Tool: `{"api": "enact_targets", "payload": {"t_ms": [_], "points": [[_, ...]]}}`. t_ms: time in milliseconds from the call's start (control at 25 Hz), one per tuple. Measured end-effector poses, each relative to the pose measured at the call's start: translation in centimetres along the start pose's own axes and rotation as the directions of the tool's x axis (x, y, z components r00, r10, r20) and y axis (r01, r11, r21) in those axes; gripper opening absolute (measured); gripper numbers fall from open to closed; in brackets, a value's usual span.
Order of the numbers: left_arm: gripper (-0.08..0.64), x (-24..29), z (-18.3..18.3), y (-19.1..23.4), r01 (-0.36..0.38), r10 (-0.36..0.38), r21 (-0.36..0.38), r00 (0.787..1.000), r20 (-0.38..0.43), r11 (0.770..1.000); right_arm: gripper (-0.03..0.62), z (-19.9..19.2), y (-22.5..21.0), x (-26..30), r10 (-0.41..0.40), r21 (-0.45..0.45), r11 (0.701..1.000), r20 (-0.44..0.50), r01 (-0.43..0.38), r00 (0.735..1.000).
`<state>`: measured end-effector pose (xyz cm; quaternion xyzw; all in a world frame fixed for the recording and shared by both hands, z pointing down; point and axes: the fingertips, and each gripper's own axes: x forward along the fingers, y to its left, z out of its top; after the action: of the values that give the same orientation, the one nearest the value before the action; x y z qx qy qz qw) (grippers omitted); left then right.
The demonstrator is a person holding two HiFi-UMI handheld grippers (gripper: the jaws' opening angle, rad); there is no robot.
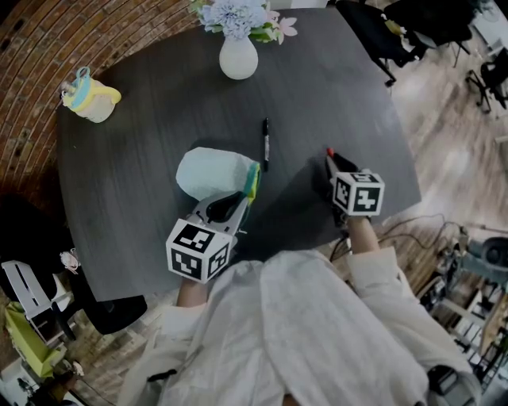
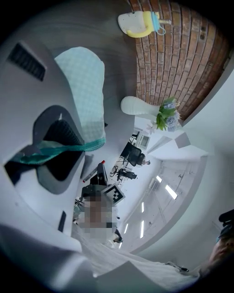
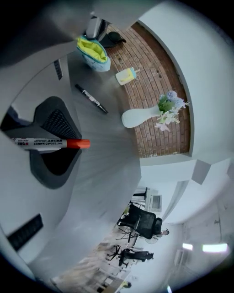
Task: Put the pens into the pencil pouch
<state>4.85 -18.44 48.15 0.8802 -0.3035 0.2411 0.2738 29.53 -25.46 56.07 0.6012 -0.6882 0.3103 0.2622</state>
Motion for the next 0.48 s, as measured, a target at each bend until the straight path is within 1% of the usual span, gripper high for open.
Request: {"api": "enact_targets", "payload": {"t_ms": [120, 200, 280, 360, 480], "points": [[0.040, -0.8, 0.8, -0.2, 0.027, -0.023, -0.059, 0.998, 0.054, 0.998, 0.061, 1.9, 3.0, -1.1, 0.093, 0.016, 0.995, 0.088, -0.094, 0.992], [0.040, -1.5, 1.4, -0.3, 0.044, -0.035, -0.093, 0.995, 0.091, 0.995, 0.061, 3.3, 5.5, -1.9, 0.177, 0.018, 0.983, 0.141, -0.182, 0.974], [0.040, -2.0, 1.9, -0.5, 0.059, -0.045, -0.119, 0.991, 0.122, 0.991, 0.061, 4.6, 8.5, -2.9, 0.277, -0.019, 0.960, 0.178, -0.279, 0.944], [0.040, -2.4, 2.2, -0.5, 0.067, -0.047, -0.134, 0.988, 0.144, 0.989, 0.061, 6.0, 11.5, -4.0, 0.376, -0.076, 0.927, 0.205, -0.368, 0.904], [0.040, -3.3, 2.7, -0.8, 0.092, -0.063, -0.149, 0.979, 0.192, 0.985, 0.061, 7.9, 15.5, -6.1, 0.480, -0.154, 0.877, 0.243, -0.455, 0.843]]}}
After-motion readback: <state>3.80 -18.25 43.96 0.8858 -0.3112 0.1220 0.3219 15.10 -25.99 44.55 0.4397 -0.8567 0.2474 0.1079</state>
